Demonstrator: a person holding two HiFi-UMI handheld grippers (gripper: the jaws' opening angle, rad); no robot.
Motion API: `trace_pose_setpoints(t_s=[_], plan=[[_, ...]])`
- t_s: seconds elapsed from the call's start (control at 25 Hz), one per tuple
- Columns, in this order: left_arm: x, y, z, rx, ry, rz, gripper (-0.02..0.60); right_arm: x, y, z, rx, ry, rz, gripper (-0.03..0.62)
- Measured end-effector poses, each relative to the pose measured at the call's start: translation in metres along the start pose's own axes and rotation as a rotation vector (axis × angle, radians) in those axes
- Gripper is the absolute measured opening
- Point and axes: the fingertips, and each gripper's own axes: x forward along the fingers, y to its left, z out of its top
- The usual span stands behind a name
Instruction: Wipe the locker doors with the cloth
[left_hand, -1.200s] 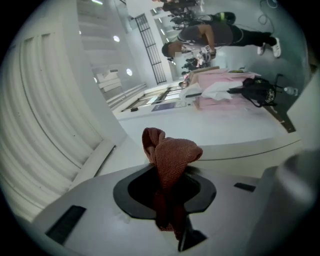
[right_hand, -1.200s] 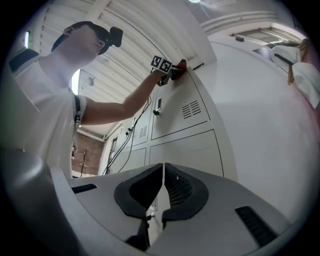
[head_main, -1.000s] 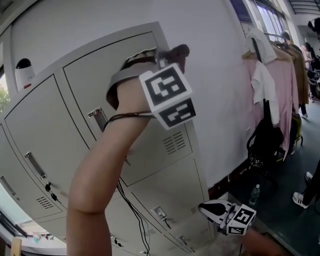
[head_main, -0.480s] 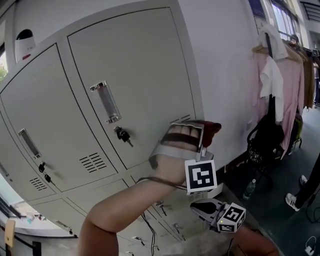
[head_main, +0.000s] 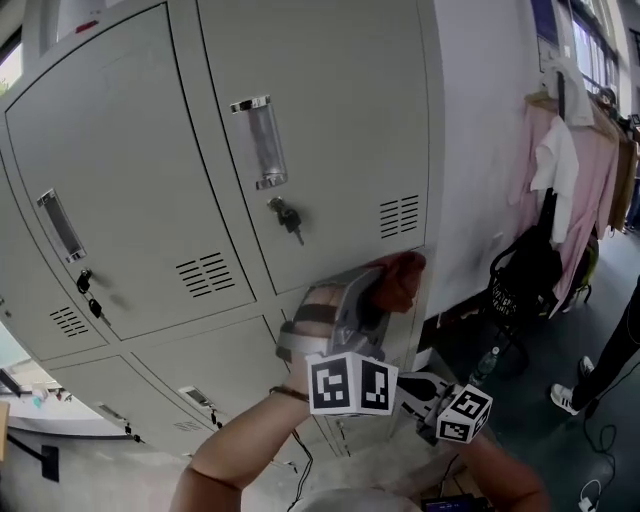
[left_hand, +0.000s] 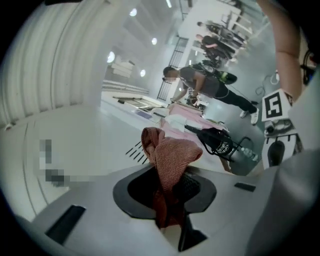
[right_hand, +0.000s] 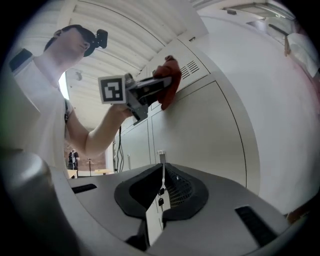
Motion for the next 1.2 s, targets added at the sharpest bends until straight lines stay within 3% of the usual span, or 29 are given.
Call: trace_pose_setpoints(t_s=[0.16, 0.44, 0.6, 0.96, 1.2], plan=[[-0.053, -0.013, -0.057, -0.227, 0.017, 0.012, 0.081, -0.005, 0.004, -0.01, 0.013, 0.025, -0.026, 0.023], [-0.13, -0.123, -0.153, -0.757, 0.111, -0.206, 0.081, -0.032, 0.01, -0.027, 0.034, 0.015, -0.076, 0.023], [-0.167, -0.173, -0.175, -0.975, 0.094, -0.248, 0.081, -0.053, 0.023, -0.034, 0.008, 0.002, -0.106, 0.023], [-0.219, -0.255, -0.204, -1.114, 0.133, -0.316, 0.081, -0.077, 0.048, -0.075, 0.054, 0.03, -0.168, 0.023], [-0.217, -0.264, -0.185, -1.086, 0.072, -0.391, 0.081, -0.088, 0.051, -0.079, 0.065, 0.029, -0.19, 0.023]])
